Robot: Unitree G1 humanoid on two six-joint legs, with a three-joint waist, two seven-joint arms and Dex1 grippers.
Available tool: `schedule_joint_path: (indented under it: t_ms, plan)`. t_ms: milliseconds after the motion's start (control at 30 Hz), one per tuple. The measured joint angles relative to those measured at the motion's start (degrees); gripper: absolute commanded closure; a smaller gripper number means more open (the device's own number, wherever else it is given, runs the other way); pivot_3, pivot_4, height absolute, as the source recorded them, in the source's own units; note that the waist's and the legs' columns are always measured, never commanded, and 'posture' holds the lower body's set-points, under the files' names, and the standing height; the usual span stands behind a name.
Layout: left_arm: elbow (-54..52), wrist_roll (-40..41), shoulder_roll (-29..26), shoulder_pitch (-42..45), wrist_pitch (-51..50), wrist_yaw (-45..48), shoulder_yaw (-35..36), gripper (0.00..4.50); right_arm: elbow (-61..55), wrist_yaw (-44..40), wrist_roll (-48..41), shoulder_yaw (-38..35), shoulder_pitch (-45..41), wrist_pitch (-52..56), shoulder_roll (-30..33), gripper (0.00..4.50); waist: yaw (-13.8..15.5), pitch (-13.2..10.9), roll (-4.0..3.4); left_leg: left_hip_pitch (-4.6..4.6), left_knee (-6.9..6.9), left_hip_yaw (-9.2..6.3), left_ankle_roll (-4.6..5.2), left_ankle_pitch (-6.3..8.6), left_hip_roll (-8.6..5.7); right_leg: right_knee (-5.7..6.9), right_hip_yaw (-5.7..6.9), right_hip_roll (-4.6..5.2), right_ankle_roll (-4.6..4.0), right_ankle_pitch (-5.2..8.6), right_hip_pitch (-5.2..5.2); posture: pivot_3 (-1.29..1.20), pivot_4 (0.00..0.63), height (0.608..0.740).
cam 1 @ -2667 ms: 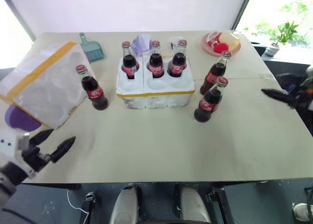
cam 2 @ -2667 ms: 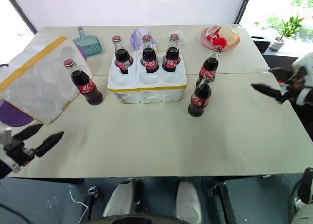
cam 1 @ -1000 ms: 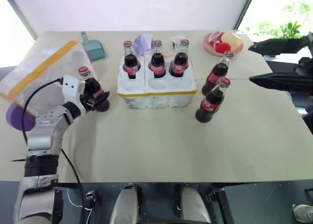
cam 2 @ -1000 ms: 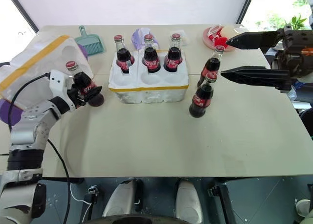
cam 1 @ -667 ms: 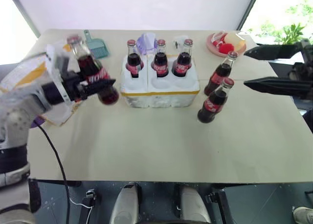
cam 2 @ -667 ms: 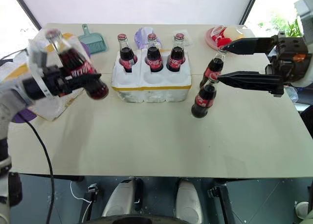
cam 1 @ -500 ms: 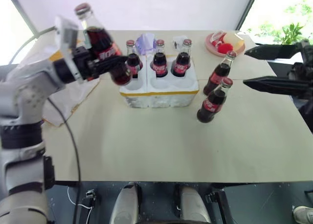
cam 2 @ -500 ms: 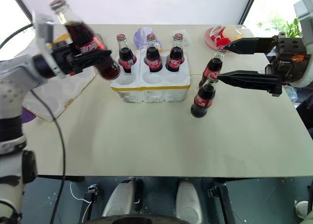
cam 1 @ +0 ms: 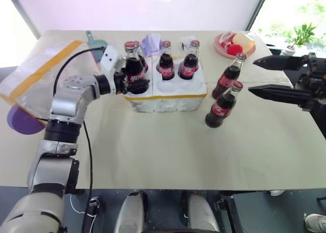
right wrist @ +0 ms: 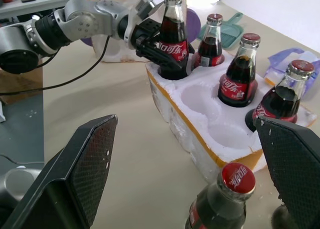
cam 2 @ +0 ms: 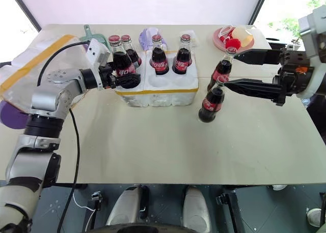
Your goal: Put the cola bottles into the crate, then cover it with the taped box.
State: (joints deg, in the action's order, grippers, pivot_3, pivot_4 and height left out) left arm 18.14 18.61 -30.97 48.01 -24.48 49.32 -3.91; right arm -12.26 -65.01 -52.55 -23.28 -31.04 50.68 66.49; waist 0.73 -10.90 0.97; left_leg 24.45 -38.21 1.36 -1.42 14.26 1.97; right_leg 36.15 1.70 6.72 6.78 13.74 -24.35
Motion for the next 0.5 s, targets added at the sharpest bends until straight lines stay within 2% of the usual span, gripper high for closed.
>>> schedule_joint_path:
  t_ms: [67, 133, 167, 200, 367, 500]
  plan:
    - [0.8, -1.3, 1.3, -1.3, 0.8, -1.1, -0.1, 1.68, 0.0, 0.5, 0.0, -0.1, 1.1, -0.3, -0.3, 0.0, 0.0, 0.0, 0.0, -0.01, 0.0, 0.0, 0.0, 0.0, 0.0, 0.02, 0.0, 0.0, 0.0, 0.0, 0.0, 0.0, 0.15, 0.736]
    - [0.8, -1.8, 2.0, -1.2, 1.3, -1.9, 0.3, 0.64, 0.0, 0.8, 0.1, -0.1, 1.4, -0.6, -0.6, 0.0, 0.0, 0.0, -0.08, -0.05, -0.02, 0.0, 0.0, 0.0, 0.0, 0.04, -0.01, 0.01, 0.0, 0.0, 0.04, 0.0, 0.15, 0.736]
    - [0.8, -1.8, 2.5, -1.4, 1.3, -2.4, 0.7, 0.24, 0.0, 0.8, 0.1, -0.1, 1.4, -0.8, -0.6, 0.0, 0.1, 0.1, -0.09, -0.07, -0.02, -0.01, 0.0, 0.0, 0.0, 0.04, 0.0, 0.01, 0.01, 0.0, 0.08, 0.0, 0.15, 0.736]
    - [0.5, -1.8, 2.9, -1.8, 1.3, -2.8, 1.2, 0.03, 0.0, 0.9, 0.1, -0.1, 1.4, -1.1, -0.6, 0.0, 0.1, 0.1, -0.07, -0.08, -0.03, -0.02, 0.0, 0.0, 0.0, 0.03, 0.0, 0.01, 0.01, -0.01, 0.12, 0.0, 0.15, 0.736]
    - [-3.7, 0.2, 2.7, -4.3, -2.0, -3.9, 4.1, 0.03, 1.0, 0.9, 1.4, -0.3, 2.1, -1.4, 0.0, 0.0, 0.0, 0.1, -0.07, -0.09, -0.02, -0.03, 0.0, 0.0, 0.0, 0.03, 0.0, 0.01, 0.02, -0.01, 0.13, 0.0, 0.15, 0.736]
    - [-11.6, 7.6, -0.9, -7.3, -10.7, -2.0, 9.1, 0.03, 1.8, 1.3, 2.4, -4.2, 7.9, -0.9, 0.0, 0.0, 0.0, 0.0, -0.02, -0.04, -0.01, -0.04, 0.0, 0.0, 0.01, 0.02, 0.0, 0.01, 0.02, -0.01, 0.07, 0.0, 0.15, 0.736]
